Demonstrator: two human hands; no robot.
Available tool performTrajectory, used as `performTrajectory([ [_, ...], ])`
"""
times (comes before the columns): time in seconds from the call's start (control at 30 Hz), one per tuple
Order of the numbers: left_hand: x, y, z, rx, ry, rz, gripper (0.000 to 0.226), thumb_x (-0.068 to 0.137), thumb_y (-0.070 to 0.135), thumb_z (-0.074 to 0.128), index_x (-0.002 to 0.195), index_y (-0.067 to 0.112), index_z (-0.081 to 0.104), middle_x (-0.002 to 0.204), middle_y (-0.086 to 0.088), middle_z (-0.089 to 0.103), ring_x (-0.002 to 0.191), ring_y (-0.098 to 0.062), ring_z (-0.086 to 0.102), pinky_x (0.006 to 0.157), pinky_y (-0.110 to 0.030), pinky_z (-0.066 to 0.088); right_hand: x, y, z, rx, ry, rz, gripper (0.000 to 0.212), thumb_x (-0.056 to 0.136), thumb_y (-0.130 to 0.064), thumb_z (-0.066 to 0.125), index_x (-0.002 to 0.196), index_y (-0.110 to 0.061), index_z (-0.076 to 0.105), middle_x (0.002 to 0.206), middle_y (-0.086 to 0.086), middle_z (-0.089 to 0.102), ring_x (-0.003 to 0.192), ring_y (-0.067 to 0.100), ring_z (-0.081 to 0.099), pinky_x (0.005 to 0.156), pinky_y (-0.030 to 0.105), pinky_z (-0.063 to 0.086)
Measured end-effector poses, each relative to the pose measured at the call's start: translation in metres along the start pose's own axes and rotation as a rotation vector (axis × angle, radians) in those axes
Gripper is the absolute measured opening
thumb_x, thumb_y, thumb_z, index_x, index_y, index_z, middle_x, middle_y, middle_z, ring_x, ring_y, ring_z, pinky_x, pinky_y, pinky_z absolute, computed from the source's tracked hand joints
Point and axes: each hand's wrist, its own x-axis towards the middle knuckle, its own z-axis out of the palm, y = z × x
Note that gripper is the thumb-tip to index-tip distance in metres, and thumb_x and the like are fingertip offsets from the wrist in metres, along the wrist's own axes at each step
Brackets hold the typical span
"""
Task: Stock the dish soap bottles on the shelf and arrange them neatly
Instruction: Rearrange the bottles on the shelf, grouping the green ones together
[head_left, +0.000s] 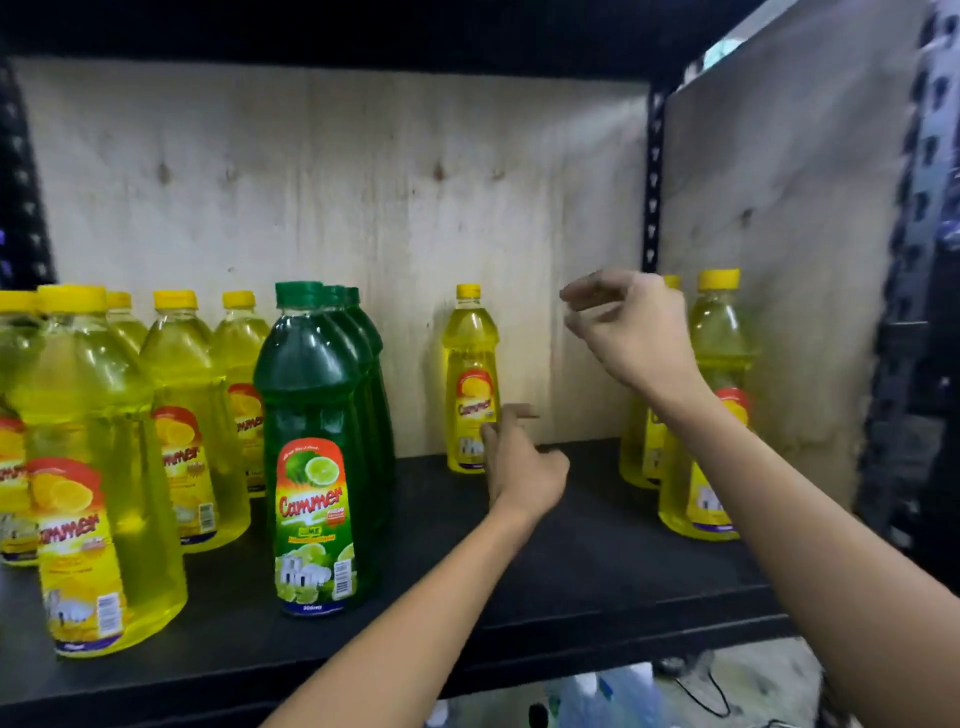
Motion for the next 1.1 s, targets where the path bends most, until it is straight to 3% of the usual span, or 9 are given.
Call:
performTrajectory([
  [0.07,-0.017,0.015,0.017,-0.047,-0.222,0.03,0.051,0.072,0.011,0.076,0.117,0.028,0.06,0.116,-0.001,0.057,0.092,-0.014,0.059,0.095,-0.032,0.052,-0.002,0.006,-0.036,-0.107,0.251,0.023,0.025,0.076,-0.02,0.067,0.1,-0.024,0.074,0.097,-0.004,0.073,0.086,0.018,0.069,0.083,0.031,0.054],
  [0.13,-0.03,0.029,0.037,-0.09,-0.382,-0.028,0.061,0.068,0.028,0.085,0.124,0.027,0.06,0.119,0.004,0.06,0.1,-0.01,0.06,0.09,-0.024,0.049,-0.001,0.019,-0.061,-0.217,0.362,0.135,0.038,0.074,-0.03,0.066,0.112,-0.024,0.065,0.111,0.007,0.065,0.102,0.031,0.06,0.09,0.035,0.045],
  [0.23,-0.046,0.044,0.069,-0.051,-0.413,-0.012,0.09,0.045,0.063,0.087,0.123,0.029,0.059,0.121,0.009,0.066,0.112,-0.012,0.064,0.097,-0.031,0.052,-0.005,0.038,-0.083,-0.189,0.211,0.396,0.064,0.076,-0.04,0.074,0.132,-0.023,0.049,0.129,0.017,0.053,0.122,0.039,0.048,0.105,0.041,0.036],
  [0.3,-0.05,0.046,0.086,-0.022,-0.388,0.011,0.099,0.037,0.071,0.083,0.123,0.03,0.058,0.119,0.005,0.069,0.11,-0.015,0.066,0.095,-0.037,0.055,-0.009,0.049,-0.086,-0.075,0.066,0.533,0.079,0.075,-0.043,0.078,0.141,-0.023,0.041,0.137,0.018,0.051,0.129,0.035,0.048,0.109,0.042,0.04],
  [0.43,-0.057,0.049,0.091,-0.009,-0.353,0.042,0.084,0.061,0.058,0.083,0.129,0.022,0.05,0.127,-0.004,0.064,0.117,-0.025,0.062,0.099,-0.042,0.051,-0.018,0.06,-0.086,0.069,-0.053,0.582,0.085,0.059,-0.06,0.081,0.131,-0.027,0.052,0.125,0.005,0.067,0.118,0.027,0.063,0.1,0.045,0.052],
  [0.53,-0.058,0.044,0.086,0.004,-0.352,0.103,0.078,0.066,0.06,0.079,0.128,0.023,0.05,0.126,-0.004,0.065,0.118,-0.026,0.061,0.1,-0.047,0.05,-0.021,0.052,-0.087,0.007,-0.037,0.512,0.077,0.069,-0.053,0.082,0.133,-0.02,0.055,0.124,0.007,0.068,0.119,0.028,0.062,0.101,0.047,0.051],
  [0.73,-0.05,0.035,0.032,0.026,-0.266,0.188,0.057,0.084,0.04,0.075,0.131,0.018,0.051,0.124,-0.003,0.068,0.115,-0.022,0.063,0.096,-0.032,0.05,-0.02,0.016,-0.052,0.065,0.033,0.451,0.079,0.073,-0.053,0.081,0.138,-0.017,0.054,0.131,0.012,0.063,0.128,0.032,0.054,0.107,0.044,0.045],
  [0.87,-0.043,0.024,-0.013,0.041,-0.127,0.163,0.07,0.077,0.036,0.082,0.136,0.022,0.046,0.111,0.01,0.063,0.095,-0.006,0.057,0.083,-0.022,0.045,-0.01,-0.018,-0.001,0.109,0.019,0.446,0.073,0.072,-0.052,0.081,0.131,-0.017,0.058,0.127,0.012,0.065,0.123,0.034,0.058,0.102,0.041,0.048],
  [1.1,-0.019,-0.024,-0.059,0.166,0.008,-0.008,0.062,0.069,0.039,0.087,0.122,0.022,0.059,0.112,0.0,0.072,0.104,-0.022,0.069,0.084,-0.029,0.05,-0.014,-0.039,0.087,0.17,-0.081,0.486,0.068,0.067,-0.052,0.082,0.123,-0.019,0.062,0.123,0.012,0.067,0.117,0.034,0.061,0.094,0.038,0.052],
])
